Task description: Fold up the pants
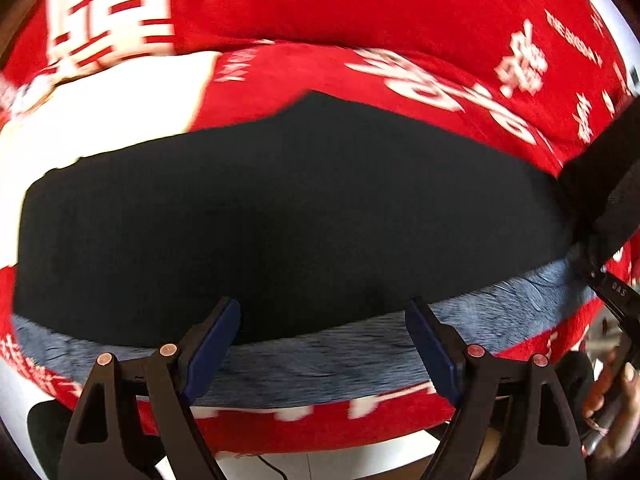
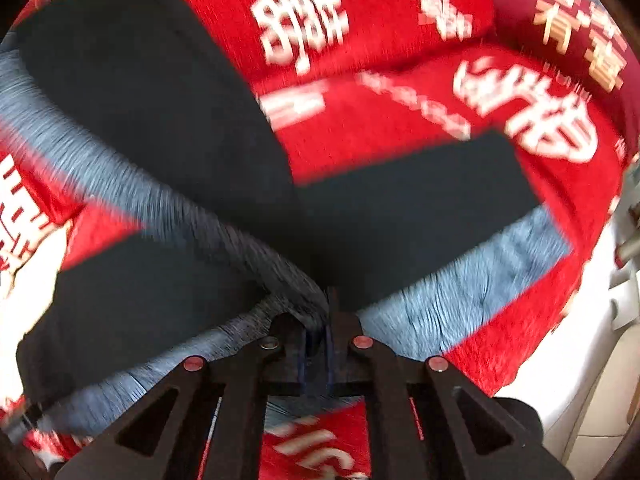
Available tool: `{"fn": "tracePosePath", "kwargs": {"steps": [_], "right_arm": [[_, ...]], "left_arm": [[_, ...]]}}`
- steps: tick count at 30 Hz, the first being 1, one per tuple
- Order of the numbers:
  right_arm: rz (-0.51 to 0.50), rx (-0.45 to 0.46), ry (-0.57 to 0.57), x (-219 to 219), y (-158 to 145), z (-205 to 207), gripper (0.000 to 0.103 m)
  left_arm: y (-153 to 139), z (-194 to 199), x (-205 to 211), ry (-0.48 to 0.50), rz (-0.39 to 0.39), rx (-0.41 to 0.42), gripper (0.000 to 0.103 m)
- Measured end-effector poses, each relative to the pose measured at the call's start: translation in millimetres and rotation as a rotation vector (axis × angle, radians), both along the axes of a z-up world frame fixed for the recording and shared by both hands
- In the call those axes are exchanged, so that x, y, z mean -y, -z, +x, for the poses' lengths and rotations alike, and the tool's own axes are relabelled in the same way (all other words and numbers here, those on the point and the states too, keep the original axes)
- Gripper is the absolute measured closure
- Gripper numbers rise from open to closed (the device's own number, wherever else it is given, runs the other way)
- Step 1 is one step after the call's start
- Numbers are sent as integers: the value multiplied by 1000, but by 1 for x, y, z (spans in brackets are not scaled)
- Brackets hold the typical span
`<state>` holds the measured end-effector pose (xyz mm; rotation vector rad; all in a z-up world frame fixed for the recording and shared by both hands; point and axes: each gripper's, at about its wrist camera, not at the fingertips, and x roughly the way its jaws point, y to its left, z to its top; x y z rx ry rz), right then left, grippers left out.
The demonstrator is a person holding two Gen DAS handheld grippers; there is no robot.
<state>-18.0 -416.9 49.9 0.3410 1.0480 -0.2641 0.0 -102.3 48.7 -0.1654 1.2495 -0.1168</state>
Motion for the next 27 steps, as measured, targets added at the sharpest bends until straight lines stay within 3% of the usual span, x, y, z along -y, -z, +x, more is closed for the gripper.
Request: {"fn": "tracePosePath", "kwargs": {"steps": [3,5,7,11,15,18,20,23,27], "right_arm": [[-7,43,-24,13,-1,-1,77],[-68,44,-42,16,-5,4,59],[-109,84,-48,25,-11,1,22],[-107,223,-86,43,-22,-8,20],[-48,170,-75,76,-13,13,20],[-9,204,-25,103,-23,-3,20],[-35,227,7,123,-28,-15,20],[-97,186,46,148,-25,-21,20],[-120,176,-13,138,-31,-13,20]], "left_arm": [[4,2,20,32,51,-5,17],[4,3,24,30,57,-5,17],[3,2,22,20,50,-8,17],[5,3,21,6,42,-14,17],[6,4,27,-6,70,-23,16],[-3,2,32,-19,39,-21,16],[-7,3,39,-12,38,-10,16],[-7,13,65,40,42,-19,16],[-21,33,120,144,55,21,16]]}}
